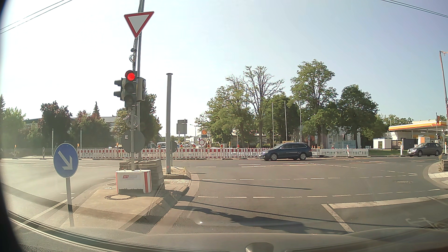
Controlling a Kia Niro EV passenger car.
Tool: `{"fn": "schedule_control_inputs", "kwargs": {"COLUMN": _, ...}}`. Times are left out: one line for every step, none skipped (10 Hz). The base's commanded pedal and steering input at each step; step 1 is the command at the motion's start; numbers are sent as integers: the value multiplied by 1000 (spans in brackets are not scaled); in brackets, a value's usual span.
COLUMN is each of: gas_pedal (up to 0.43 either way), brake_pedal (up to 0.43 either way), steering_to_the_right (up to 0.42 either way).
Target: Follow the waypoints while adhering to traffic rules and regulations
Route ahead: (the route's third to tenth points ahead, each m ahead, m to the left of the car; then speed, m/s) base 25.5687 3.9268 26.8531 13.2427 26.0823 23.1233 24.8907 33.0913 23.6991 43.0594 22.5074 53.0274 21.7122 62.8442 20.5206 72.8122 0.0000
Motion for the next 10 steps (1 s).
{"fn": "schedule_control_inputs", "kwargs": {"gas_pedal": 0, "brake_pedal": 384, "steering_to_the_right": 5}}
{"fn": "schedule_control_inputs", "kwargs": {"gas_pedal": 0, "brake_pedal": 384, "steering_to_the_right": 5}}
{"fn": "schedule_control_inputs", "kwargs": {"gas_pedal": 0, "brake_pedal": 384, "steering_to_the_right": 6}}
{"fn": "schedule_control_inputs", "kwargs": {"gas_pedal": 0, "brake_pedal": 384, "steering_to_the_right": 6}}
{"fn": "schedule_control_inputs", "kwargs": {"gas_pedal": 0, "brake_pedal": 384, "steering_to_the_right": 6}}
{"fn": "schedule_control_inputs", "kwargs": {"gas_pedal": 0, "brake_pedal": 384, "steering_to_the_right": 6}}
{"fn": "schedule_control_inputs", "kwargs": {"gas_pedal": 0, "brake_pedal": 384, "steering_to_the_right": 6}}
{"fn": "schedule_control_inputs", "kwargs": {"gas_pedal": 0, "brake_pedal": 384, "steering_to_the_right": 6}}
{"fn": "schedule_control_inputs", "kwargs": {"gas_pedal": 0, "brake_pedal": 384, "steering_to_the_right": 5}}
{"fn": "schedule_control_inputs", "kwargs": {"gas_pedal": 0, "brake_pedal": 384, "steering_to_the_right": 6}}
